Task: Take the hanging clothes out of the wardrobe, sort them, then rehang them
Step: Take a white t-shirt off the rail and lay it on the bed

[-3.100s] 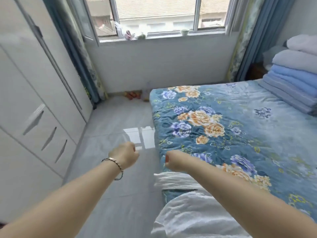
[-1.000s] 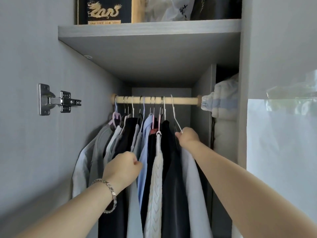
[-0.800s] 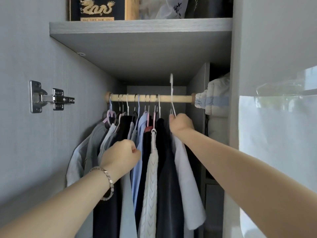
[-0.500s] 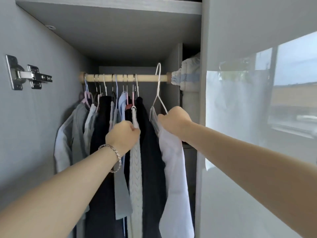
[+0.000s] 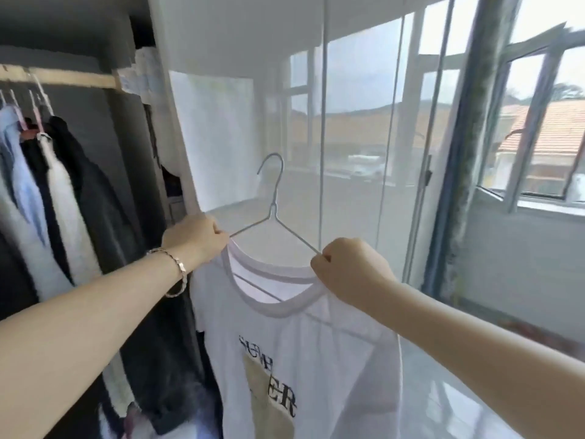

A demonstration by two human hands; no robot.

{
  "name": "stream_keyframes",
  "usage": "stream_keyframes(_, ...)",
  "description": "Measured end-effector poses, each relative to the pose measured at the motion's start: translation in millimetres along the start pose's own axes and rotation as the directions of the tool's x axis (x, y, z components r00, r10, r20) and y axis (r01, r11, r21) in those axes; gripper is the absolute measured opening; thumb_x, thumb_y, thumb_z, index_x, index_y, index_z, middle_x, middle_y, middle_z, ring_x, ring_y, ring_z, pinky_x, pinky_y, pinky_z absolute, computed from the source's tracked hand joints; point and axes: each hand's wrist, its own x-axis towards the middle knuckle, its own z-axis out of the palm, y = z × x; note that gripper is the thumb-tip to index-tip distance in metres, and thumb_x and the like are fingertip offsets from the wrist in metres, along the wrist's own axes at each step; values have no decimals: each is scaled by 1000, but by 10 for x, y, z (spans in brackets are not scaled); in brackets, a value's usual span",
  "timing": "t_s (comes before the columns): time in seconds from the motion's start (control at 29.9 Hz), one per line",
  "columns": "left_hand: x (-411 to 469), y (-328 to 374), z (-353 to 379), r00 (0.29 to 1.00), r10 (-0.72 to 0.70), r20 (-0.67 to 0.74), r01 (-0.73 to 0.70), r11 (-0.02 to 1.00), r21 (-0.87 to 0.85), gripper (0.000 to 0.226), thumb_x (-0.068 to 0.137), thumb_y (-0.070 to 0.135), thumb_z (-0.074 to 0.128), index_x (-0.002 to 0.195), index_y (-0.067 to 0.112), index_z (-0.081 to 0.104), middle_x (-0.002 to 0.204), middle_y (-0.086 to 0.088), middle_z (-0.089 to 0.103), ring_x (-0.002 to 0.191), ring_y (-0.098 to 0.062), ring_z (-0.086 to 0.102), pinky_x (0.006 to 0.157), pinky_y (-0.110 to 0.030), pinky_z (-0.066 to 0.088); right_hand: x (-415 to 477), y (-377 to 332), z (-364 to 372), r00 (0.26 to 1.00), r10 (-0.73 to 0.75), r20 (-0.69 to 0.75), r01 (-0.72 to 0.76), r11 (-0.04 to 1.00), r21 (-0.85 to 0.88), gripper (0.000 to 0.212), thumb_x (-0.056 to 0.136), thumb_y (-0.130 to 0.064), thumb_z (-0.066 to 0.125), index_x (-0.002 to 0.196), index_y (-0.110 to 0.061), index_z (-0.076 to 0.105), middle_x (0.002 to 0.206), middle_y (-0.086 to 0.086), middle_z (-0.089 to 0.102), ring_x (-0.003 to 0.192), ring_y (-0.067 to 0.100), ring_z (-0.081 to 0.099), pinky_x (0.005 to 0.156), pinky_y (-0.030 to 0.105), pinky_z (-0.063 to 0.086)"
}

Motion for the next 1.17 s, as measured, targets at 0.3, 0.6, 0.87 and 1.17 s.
stream_keyframes(0.3,-1322,2012,1071,936,318,152,-278,931,-236,21,83,23,49,71,11,62,72,-7,69,75,-30,64,66,-29,46,-1921,1956,-689,897,382,-220,-409,909,-87,44,89,-24,43,50,-9,32,53,2,38,48,18,33,43,22,24)
stream_keyframes(0.6,-2603,3512,1973,682,644,346,-482,752,-450,26,85,23,48,65,13,60,63,-2,68,71,-26,64,65,-30,49,-3466,2781,-990,722,556,-412,-632,772,-67,47,88,-21,48,44,-14,32,44,1,34,47,18,36,45,28,26)
stream_keyframes(0.87,-3124,4277,2419,383,818,429,-458,571,-681,24,88,15,48,74,2,63,64,-8,69,55,-17,62,53,-22,41,-4015,2770,-818,502,614,-609,-726,681,89,54,84,-15,53,41,-21,20,38,-6,21,41,11,22,49,31,25)
stream_keyframes(1.17,-3865,4754,2520,-4,928,374,-586,301,-752,28,83,18,48,62,7,63,58,-3,66,61,-23,63,58,-27,45,-4716,2410,-722,130,655,-744,-881,421,217,46,77,-29,47,42,-21,18,37,1,29,43,14,29,47,26,18)
